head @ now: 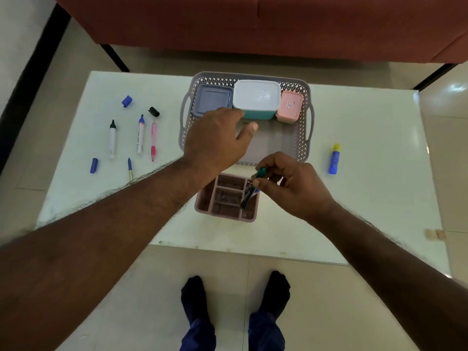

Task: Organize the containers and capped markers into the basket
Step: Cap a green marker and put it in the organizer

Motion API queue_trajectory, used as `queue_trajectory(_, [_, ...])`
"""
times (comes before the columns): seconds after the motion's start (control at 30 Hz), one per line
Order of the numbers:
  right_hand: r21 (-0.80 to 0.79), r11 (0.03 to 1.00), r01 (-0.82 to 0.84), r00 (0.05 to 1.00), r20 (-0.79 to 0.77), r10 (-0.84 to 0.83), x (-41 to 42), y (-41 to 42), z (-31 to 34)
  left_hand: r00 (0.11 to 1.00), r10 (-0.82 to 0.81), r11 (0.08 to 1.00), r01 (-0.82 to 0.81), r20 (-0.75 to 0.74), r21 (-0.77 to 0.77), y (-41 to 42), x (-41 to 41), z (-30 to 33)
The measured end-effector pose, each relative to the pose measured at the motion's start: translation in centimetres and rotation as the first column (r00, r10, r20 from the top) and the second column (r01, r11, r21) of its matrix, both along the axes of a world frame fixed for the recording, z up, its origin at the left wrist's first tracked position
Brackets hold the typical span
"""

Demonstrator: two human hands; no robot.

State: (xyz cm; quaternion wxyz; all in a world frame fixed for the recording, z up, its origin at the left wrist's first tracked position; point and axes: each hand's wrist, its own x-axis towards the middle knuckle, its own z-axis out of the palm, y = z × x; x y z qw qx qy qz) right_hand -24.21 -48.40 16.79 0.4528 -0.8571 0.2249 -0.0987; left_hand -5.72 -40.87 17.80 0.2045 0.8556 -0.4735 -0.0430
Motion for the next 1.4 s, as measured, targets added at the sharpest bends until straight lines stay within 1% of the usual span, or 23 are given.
queue_trajectory(0.1, [-0.038, 0.999, -0.011, 1.000, -0.025, 0.010, 0.2, 0.5, 0.1, 1.000, 0.004, 1.000, -0.004, 0.004, 0.000, 0.5, 0.2, 0.0])
queue_trajectory(0.2, [-0.039, 0.998, 0.039, 0.999, 0.012, -0.039, 0.9, 0.6, 0.6, 1.000, 0.009, 1.000, -0.009, 0.003, 0.002, 0.9, 0.4, -0.1])
queue_trajectory(0.27, [-0.091, 0.993, 0.070, 0.998, 0.009, -0.069, 1.7, 0.5, 0.8, 1.000, 0.016, 1.000, -0.016, -0.005, 0.008, 1.1, 0.6, -0.1])
queue_trajectory(0.37, [-0.199, 0.979, 0.049, 0.998, -0.024, -0.054, 2.8, 0.5, 0.6, 1.000, 0.025, 1.000, -0.025, -0.011, 0.015, 1.3, 0.9, -0.1])
queue_trajectory(0.47, [-0.238, 0.970, 0.044, 0.996, -0.063, -0.061, 3.6, 0.4, 0.1, 1.000, 0.022, 1.000, -0.022, -0.009, 0.021, 1.6, 1.1, 0.1])
queue_trajectory(0.53, [-0.275, 0.961, 0.023, 0.992, -0.115, -0.056, 3.9, 0.3, -0.5, 1.000, 0.026, 0.999, -0.026, -0.007, 0.029, 1.7, 1.3, 0.1])
queue_trajectory(0.7, [-0.341, 0.936, -0.081, 0.950, -0.311, -0.032, 4.3, 0.1, -2.6, 1.000, 0.006, 0.998, -0.006, 0.005, 0.061, 1.9, 1.3, 0.3])
queue_trajectory(0.8, [-0.334, 0.936, -0.112, 0.929, -0.369, -0.021, 4.4, -0.1, -3.1, 1.000, -0.011, 0.997, 0.010, 0.009, 0.080, 1.9, 1.0, 0.4])
queue_trajectory(0.9, [-0.319, 0.941, -0.111, 0.928, -0.372, -0.017, 4.3, -0.3, -2.7, 1.000, -0.016, 0.997, 0.016, -0.002, 0.077, 1.8, 0.8, 0.4])
queue_trajectory(1.03, [-0.260, 0.962, -0.078, 0.934, -0.356, -0.021, 3.9, -1.0, -2.3, 1.000, -0.030, 0.996, 0.031, -0.006, 0.089, 1.5, 0.6, 0.6])
queue_trajectory(1.1, [-0.256, 0.966, -0.034, 0.940, -0.337, -0.056, 3.5, -1.5, -2.2, 0.999, -0.038, 0.995, 0.039, -0.011, 0.092, 1.4, 0.5, 0.8])
queue_trajectory(1.13, [-0.260, 0.965, 0.013, 0.949, -0.301, -0.094, 3.2, -1.8, -2.1, 0.999, -0.041, 0.995, 0.042, -0.012, 0.093, 1.3, 0.4, 0.8])
queue_trajectory(1.2, [-0.254, 0.950, 0.182, 0.952, -0.198, -0.235, 2.5, -2.7, -1.8, 0.999, -0.049, 0.994, 0.049, -0.011, 0.095, 1.1, 0.2, 1.0])
queue_trajectory(1.23, [-0.239, 0.925, 0.295, 0.929, -0.154, -0.336, 2.1, -3.3, -1.9, 0.999, -0.053, 0.994, 0.053, -0.008, 0.095, 1.1, 0.1, 1.0])
queue_trajectory(1.27, [-0.232, 0.884, 0.406, 0.886, -0.137, -0.443, 1.5, -4.3, -2.2, 0.998, -0.060, 0.994, 0.061, -0.008, 0.092, 1.0, -0.1, 1.1])
queue_trajectory(1.3, [-0.244, 0.835, 0.494, 0.831, -0.150, -0.536, 1.0, -5.4, -2.7, 0.998, -0.066, 0.994, 0.067, -0.009, 0.089, 0.8, -0.4, 1.1])
queue_trajectory(1.33, [-0.271, 0.791, 0.548, 0.776, -0.188, -0.602, 0.2, -6.6, -3.2, 0.997, -0.073, 0.993, 0.074, -0.010, 0.088, 0.6, -0.7, 1.1])
queue_trajectory(1.4, [-0.314, 0.751, 0.581, 0.696, -0.286, -0.658, -1.3, -8.5, -4.6, 0.995, -0.096, 0.991, 0.097, -0.011, 0.091, 0.2, -1.4, 1.1])
